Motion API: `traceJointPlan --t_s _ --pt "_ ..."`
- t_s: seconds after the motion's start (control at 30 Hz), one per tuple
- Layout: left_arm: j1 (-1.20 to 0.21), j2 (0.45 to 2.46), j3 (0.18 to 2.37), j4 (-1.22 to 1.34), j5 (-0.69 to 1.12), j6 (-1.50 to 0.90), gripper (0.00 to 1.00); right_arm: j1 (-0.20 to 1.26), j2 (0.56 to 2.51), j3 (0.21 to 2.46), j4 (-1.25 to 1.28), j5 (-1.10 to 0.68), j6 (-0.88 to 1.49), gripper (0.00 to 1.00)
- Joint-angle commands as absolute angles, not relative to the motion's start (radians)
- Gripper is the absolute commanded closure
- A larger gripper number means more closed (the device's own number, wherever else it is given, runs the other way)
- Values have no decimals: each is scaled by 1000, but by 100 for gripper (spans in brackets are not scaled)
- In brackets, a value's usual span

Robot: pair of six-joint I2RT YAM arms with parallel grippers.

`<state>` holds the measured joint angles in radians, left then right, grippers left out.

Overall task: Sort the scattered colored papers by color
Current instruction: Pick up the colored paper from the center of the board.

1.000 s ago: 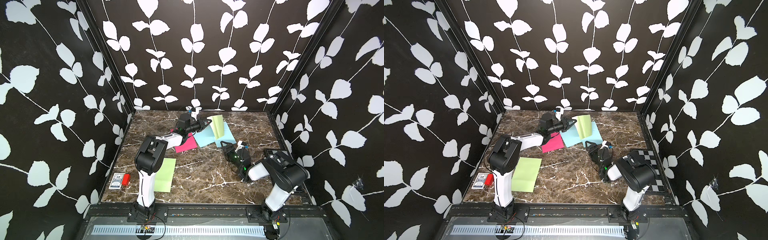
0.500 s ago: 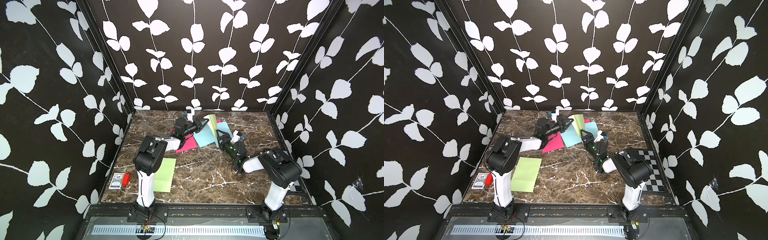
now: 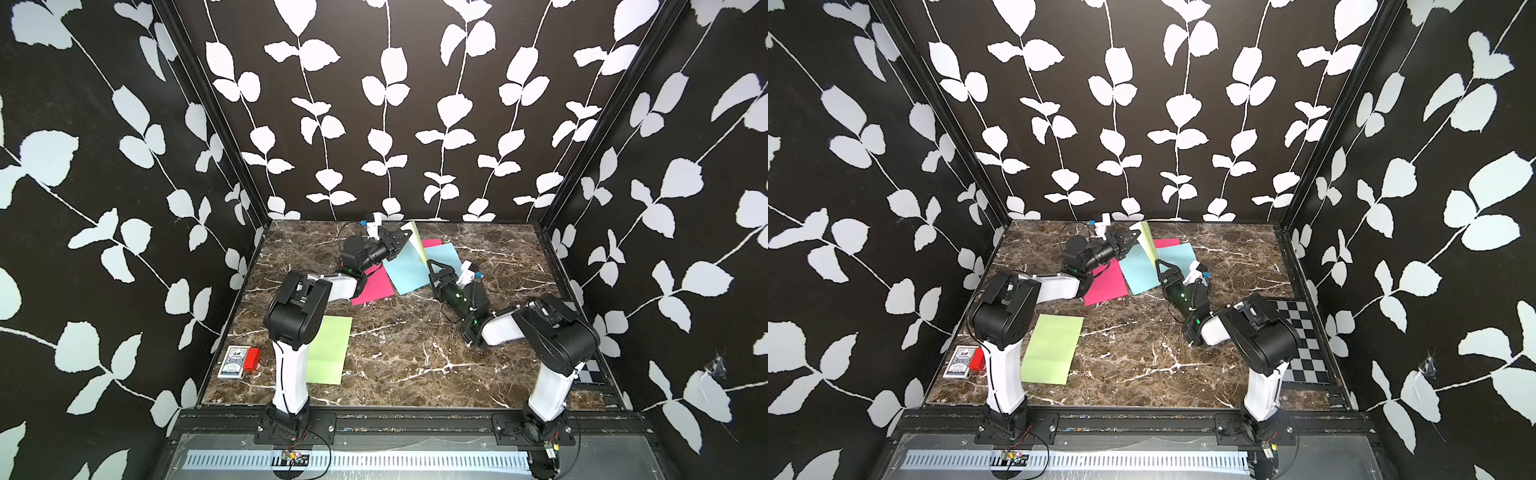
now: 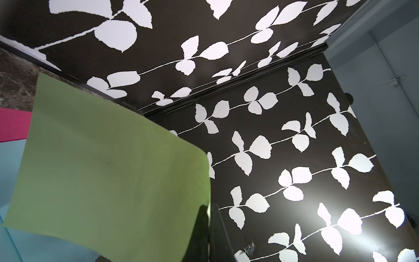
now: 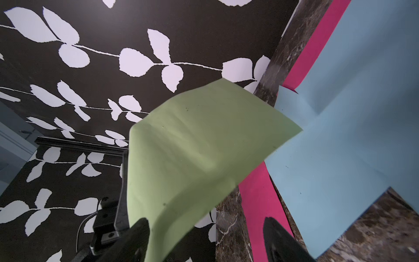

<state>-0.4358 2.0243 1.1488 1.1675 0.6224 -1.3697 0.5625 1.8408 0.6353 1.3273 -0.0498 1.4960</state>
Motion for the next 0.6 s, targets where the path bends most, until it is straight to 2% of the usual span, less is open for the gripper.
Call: traceJointPlan --t_s 0.0,0.37,0.57 --pt "-433 1997 1118 1241 617 -1381 100 571 1870 708 1414 -50 1758 21" --pt "-426 2033 1101 1344 610 -1447 100 588 1882 746 1414 -32 1768 20" --pt "-419 1985 1028 1294 632 -1419 100 561 1893 762 1413 -54 1752 21"
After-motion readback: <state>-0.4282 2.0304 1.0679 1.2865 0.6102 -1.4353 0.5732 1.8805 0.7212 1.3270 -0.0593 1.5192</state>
